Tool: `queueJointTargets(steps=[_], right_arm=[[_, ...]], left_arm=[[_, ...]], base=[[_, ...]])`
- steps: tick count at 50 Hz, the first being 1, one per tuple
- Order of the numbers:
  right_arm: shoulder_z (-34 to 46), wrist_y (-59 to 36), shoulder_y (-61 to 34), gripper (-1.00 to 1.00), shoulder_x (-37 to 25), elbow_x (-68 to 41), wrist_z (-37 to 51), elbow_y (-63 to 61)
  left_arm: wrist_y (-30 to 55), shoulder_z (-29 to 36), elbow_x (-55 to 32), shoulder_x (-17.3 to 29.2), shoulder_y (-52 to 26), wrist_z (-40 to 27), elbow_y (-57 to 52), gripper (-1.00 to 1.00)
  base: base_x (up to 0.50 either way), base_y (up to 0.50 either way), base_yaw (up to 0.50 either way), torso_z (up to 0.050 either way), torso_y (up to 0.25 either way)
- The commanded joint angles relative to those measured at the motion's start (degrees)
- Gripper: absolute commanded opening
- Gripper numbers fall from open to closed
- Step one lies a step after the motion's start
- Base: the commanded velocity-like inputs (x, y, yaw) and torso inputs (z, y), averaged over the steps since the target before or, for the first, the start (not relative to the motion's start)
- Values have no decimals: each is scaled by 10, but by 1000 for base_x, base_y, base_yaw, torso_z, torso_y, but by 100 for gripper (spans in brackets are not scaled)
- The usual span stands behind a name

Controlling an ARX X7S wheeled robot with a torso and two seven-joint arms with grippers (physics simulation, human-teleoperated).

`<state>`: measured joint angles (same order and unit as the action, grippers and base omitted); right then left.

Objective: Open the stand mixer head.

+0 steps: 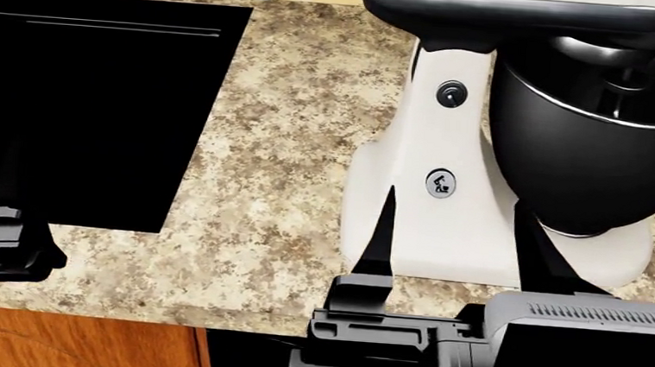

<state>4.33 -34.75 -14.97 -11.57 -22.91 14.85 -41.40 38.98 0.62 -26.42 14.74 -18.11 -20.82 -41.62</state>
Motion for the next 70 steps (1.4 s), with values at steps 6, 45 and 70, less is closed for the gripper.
queueJointTargets(steps=[6,45,70], right_arm=[[24,18,7,100,-13,18,3,-21],[10,4,-28,-100,-2,-23,3,96],[31,13,-85,-100,-2,-6,4,175]], left_arm=[[2,1,-3,5,-2,-6,-5,100],[5,0,-22,14,-1,-17,-17,100],[1,2,-33,20,2,-23,-20,100]], base=[[83,0,0,0,0],[0,0,0,0,0],[0,0,0,0,0]])
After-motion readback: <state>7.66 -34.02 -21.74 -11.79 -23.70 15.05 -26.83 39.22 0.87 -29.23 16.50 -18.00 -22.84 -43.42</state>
